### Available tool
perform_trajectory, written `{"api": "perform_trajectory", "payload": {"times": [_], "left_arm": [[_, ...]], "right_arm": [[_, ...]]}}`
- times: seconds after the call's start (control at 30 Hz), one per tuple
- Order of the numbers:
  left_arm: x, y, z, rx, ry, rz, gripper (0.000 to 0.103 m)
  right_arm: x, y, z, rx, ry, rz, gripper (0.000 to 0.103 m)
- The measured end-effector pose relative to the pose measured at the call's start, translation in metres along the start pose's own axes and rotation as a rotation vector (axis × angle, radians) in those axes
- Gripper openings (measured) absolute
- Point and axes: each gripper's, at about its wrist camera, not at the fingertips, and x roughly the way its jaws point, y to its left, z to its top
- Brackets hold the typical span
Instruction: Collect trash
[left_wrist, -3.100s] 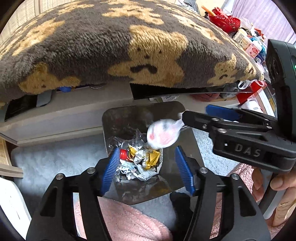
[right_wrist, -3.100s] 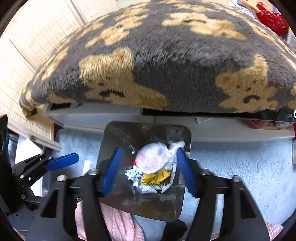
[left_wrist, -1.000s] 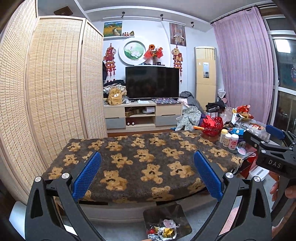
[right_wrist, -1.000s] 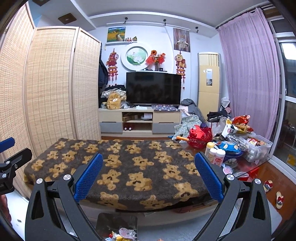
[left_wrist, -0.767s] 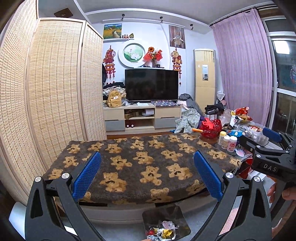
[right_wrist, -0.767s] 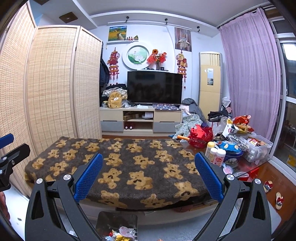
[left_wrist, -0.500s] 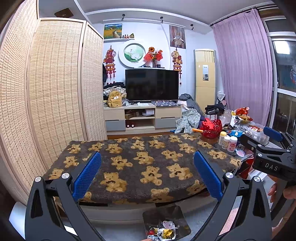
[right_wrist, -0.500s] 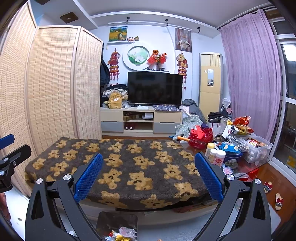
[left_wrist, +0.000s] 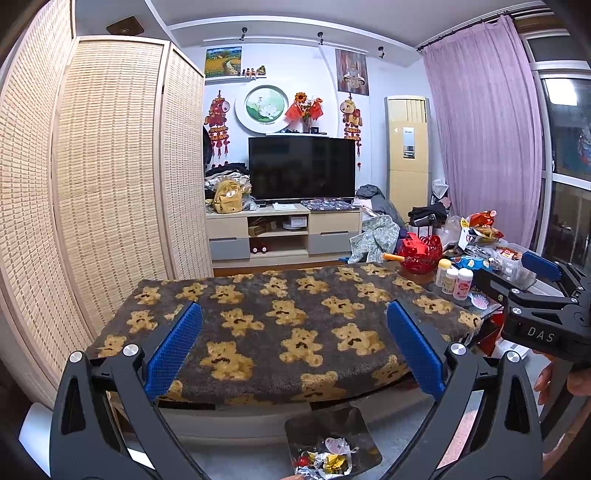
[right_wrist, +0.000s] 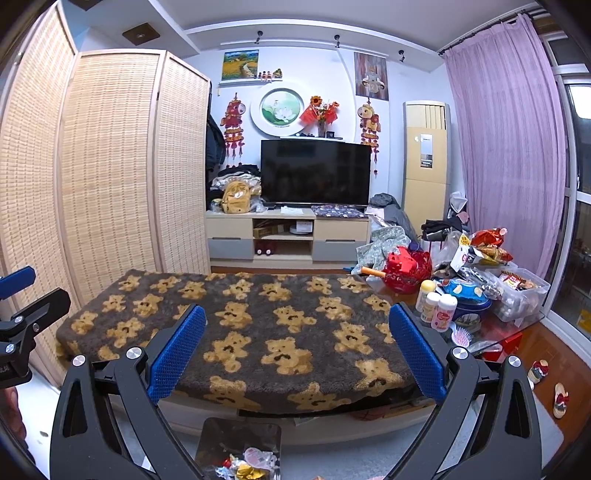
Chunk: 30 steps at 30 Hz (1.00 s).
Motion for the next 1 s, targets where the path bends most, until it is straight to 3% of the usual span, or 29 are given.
{"api": "perform_trajectory", "payload": {"times": [1.0], "left_arm": [[-0.0017,-0.0028,-0.0037,-0.012,0.003,-0.001,0.095]], "right_arm": [[0.0002,0.0050,-0.0070,0.015,-0.002,0.007,0.100]]}}
